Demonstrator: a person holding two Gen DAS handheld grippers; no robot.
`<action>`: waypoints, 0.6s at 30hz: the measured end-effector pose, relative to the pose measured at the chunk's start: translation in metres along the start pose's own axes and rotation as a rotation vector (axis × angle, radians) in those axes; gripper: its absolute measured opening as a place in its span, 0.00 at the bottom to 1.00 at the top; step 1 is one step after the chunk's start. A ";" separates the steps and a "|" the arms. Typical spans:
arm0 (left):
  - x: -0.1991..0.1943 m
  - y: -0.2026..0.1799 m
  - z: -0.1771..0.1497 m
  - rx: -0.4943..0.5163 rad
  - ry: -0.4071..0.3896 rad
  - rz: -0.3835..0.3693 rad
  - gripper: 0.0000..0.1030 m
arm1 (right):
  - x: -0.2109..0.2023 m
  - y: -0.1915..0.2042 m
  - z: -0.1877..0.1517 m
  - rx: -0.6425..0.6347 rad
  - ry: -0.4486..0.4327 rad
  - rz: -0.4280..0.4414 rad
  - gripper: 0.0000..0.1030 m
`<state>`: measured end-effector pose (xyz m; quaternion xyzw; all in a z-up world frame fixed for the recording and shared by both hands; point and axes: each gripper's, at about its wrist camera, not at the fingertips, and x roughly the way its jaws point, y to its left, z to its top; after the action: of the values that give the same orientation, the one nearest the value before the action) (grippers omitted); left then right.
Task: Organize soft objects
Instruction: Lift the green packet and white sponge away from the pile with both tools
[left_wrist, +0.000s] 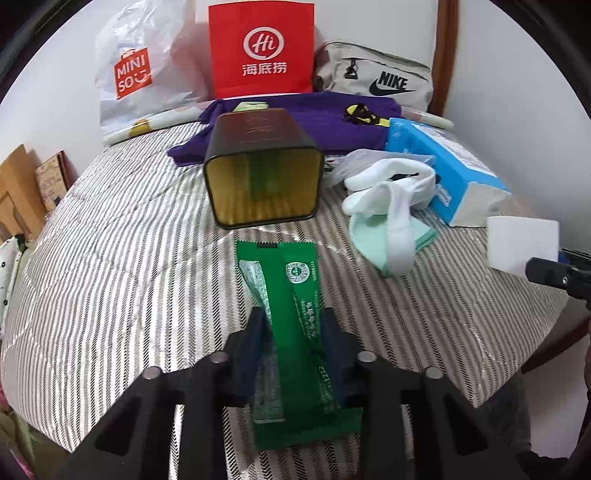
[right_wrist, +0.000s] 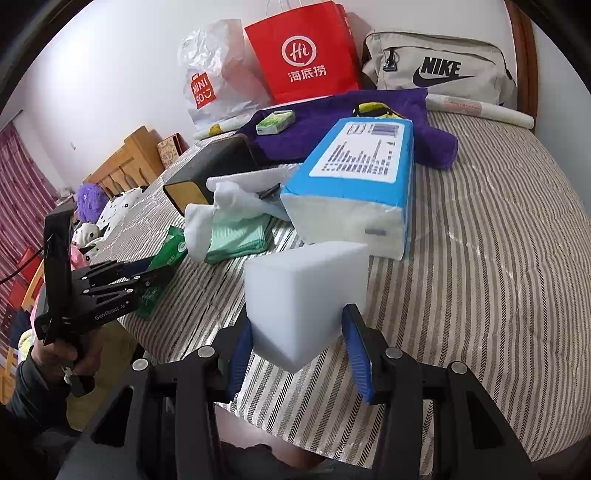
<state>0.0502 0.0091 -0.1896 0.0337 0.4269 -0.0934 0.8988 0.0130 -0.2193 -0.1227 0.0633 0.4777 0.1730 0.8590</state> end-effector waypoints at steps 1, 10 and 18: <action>0.000 0.000 0.000 -0.004 -0.002 -0.007 0.25 | 0.000 0.001 0.001 -0.004 0.004 -0.003 0.46; -0.015 0.012 0.014 -0.079 -0.032 -0.082 0.24 | -0.010 0.008 0.006 -0.018 0.004 0.033 0.45; -0.038 0.031 0.037 -0.156 -0.070 -0.162 0.24 | -0.034 0.020 0.031 -0.055 -0.053 0.085 0.45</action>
<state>0.0612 0.0390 -0.1373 -0.0746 0.4025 -0.1335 0.9026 0.0178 -0.2110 -0.0740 0.0644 0.4468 0.2209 0.8645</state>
